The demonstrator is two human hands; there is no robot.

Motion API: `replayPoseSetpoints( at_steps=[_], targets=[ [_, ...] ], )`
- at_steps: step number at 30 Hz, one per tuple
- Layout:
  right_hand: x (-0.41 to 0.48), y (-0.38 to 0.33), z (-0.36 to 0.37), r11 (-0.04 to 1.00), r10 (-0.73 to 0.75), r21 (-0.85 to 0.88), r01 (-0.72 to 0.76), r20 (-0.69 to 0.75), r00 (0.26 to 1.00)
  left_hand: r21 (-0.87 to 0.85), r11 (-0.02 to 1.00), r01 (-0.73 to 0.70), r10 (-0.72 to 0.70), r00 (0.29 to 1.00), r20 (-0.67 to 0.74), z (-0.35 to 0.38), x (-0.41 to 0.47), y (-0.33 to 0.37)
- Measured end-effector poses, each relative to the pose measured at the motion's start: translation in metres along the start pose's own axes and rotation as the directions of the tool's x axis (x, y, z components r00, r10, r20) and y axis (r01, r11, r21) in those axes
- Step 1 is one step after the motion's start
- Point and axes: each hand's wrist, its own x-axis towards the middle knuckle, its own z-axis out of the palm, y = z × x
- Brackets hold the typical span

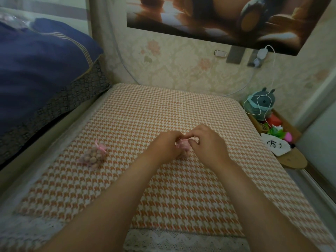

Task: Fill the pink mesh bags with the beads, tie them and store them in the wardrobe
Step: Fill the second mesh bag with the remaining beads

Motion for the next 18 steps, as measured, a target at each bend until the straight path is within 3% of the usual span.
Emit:
replayPoseSetpoints(
  at_steps=[2, 6, 14, 18],
  targets=[
    [0.0, 0.003, -0.003, 1.0, 0.015, -0.023, -0.015, 0.005, 1.0, -0.003, 1.0, 0.02, -0.02, 1.0, 0.003, 0.0, 0.001, -0.002],
    [-0.004, 0.008, -0.001, 0.997, 0.062, -0.048, -0.054, 0.169, 0.984, 0.012, 1.0, 0.006, -0.006, 1.0, 0.012, -0.004, 0.0, -0.001],
    [-0.004, 0.005, 0.006, 0.952, 0.176, 0.212, -0.223, 0.218, 0.96, 0.06, 0.998, -0.014, 0.013, 1.0, 0.009, -0.012, -0.006, -0.01],
    [-0.005, -0.006, 0.001, 0.823, 0.235, 0.444, -0.355, 0.303, 0.924, -0.009, 1.0, 0.0, -0.001, 1.0, -0.02, -0.026, -0.015, -0.012]
  ],
)
